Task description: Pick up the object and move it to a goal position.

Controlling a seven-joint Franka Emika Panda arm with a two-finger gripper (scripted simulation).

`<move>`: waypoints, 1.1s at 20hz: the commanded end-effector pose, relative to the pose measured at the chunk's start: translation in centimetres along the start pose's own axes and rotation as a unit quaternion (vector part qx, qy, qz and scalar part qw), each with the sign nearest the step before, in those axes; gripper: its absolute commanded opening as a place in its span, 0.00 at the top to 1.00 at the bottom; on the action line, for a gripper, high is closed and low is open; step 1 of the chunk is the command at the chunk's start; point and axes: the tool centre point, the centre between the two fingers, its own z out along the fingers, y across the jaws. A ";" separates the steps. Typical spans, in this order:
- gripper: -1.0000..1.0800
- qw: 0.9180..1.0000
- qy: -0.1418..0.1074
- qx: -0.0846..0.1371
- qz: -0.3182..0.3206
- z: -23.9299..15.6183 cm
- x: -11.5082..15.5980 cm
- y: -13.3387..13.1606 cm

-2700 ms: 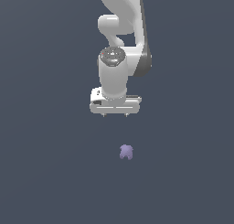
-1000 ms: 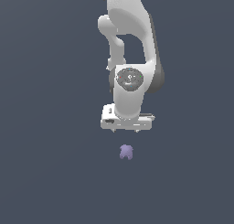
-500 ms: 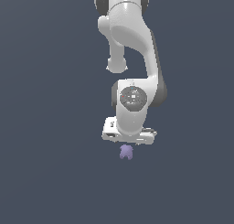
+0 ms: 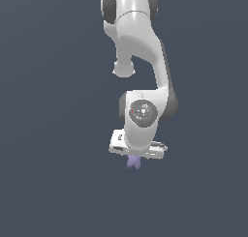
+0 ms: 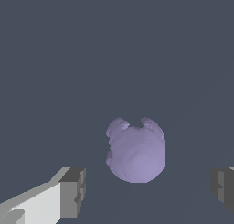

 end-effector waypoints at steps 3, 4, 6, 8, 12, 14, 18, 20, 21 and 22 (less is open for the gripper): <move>0.04 1.000 0.000 0.000 0.000 0.1 0.0 0.0; 0.04 1.000 0.000 0.000 0.000 0.2 0.0 0.0; 0.04 1.000 0.000 0.000 0.000 0.7 0.0 0.0; 0.04 1.000 0.000 0.000 0.000 1.5 0.0 0.0; 0.04 1.000 0.000 0.000 0.001 3.8 0.0 0.0; 0.04 1.000 0.000 0.000 0.001 4.7 0.0 0.0; 0.04 1.000 0.000 0.000 0.001 5.3 0.0 0.0; 0.04 1.000 0.000 0.000 0.001 5.1 0.1 -0.1; 0.04 1.000 0.000 0.000 0.001 5.1 0.1 -0.1; 1.00 1.000 0.000 0.000 0.001 5.1 0.1 -0.1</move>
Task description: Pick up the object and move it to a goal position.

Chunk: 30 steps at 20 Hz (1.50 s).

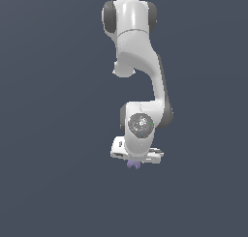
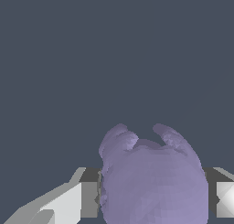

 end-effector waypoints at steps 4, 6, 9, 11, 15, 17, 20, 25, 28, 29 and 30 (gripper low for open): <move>1.00 1.000 0.000 0.000 0.000 -0.1 0.0 0.0; 1.00 1.000 0.000 0.000 0.000 -0.1 0.0 0.0; 1.00 1.000 0.000 0.000 0.000 -0.1 0.0 0.0; 1.00 1.000 0.000 0.000 0.000 -0.1 0.0 0.0; 1.00 1.000 0.000 0.000 0.000 -0.4 -0.2 0.0; 1.00 1.000 0.000 0.000 0.000 -0.7 -0.4 0.0; 1.00 1.000 0.000 0.000 0.000 -1.4 -0.8 0.0; 1.00 1.000 0.000 0.000 0.000 -3.3 -2.0 -0.1; 1.00 1.000 0.000 0.000 0.000 -4.9 -3.1 -0.1; 1.00 1.000 0.000 0.000 0.000 -5.5 -3.5 -0.1; 1.00 1.000 0.000 0.000 0.000 -6.2 -3.9 -0.1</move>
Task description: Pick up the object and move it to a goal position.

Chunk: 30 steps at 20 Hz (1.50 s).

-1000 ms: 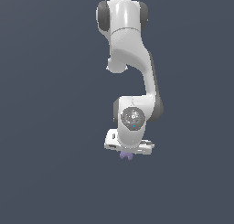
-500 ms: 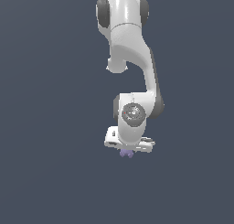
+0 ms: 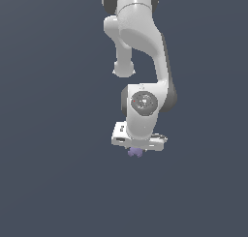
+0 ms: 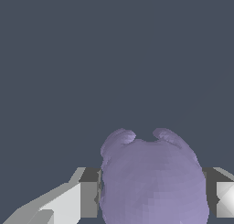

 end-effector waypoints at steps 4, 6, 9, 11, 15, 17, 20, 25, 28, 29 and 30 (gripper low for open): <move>1.00 1.000 0.001 0.000 0.000 -3.9 -2.4 -0.1; 1.00 1.000 0.001 0.000 0.000 -5.5 -3.4 -0.1; 1.00 1.000 0.001 0.000 0.000 -7.8 -4.8 -0.2; 1.00 1.000 0.001 0.000 0.000 -9.4 -5.8 -0.2; 1.00 1.000 0.001 0.000 0.000 -12.7 -7.9 -0.3; 1.00 1.000 0.001 0.000 0.000 -14.4 -8.9 -0.3; 1.00 1.000 0.001 0.000 0.000 -17.1 -10.5 -0.4; 1.00 1.000 0.001 0.000 0.000 -21.8 -13.3 -0.5; 1.00 1.000 0.001 0.000 0.000 -24.8 -15.1 -0.5; 1.00 1.000 0.001 0.000 0.000 -25.8 -15.7 -0.6; 1.00 1.000 0.001 0.000 0.000 -26.8 -16.2 -0.6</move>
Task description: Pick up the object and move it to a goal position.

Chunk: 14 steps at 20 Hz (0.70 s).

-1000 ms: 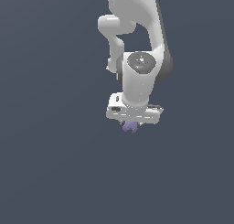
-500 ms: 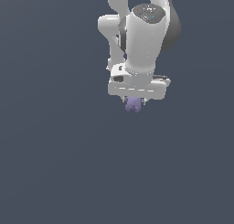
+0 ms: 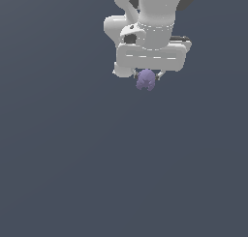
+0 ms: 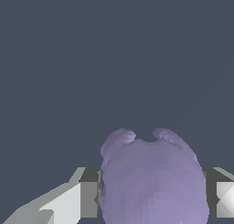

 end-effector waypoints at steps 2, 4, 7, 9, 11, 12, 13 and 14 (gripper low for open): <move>1.00 1.000 0.000 0.000 0.000 -3.3 -2.0 -0.1; 1.00 1.000 0.000 0.000 0.000 -5.0 -2.9 -0.1; 1.00 1.000 0.000 0.000 0.000 -7.2 -4.1 -0.2; 1.00 1.000 0.000 0.000 0.000 -8.6 -4.8 -0.3; 1.00 1.000 0.000 0.000 0.000 -9.7 -5.4 -0.4; 1.00 1.000 0.000 0.000 0.000 -10.2 -5.7 -0.4; 1.00 1.000 0.000 0.000 0.000 -10.6 -5.9 -0.4; 1.00 1.000 0.000 0.000 0.000 -11.0 -6.1 -0.4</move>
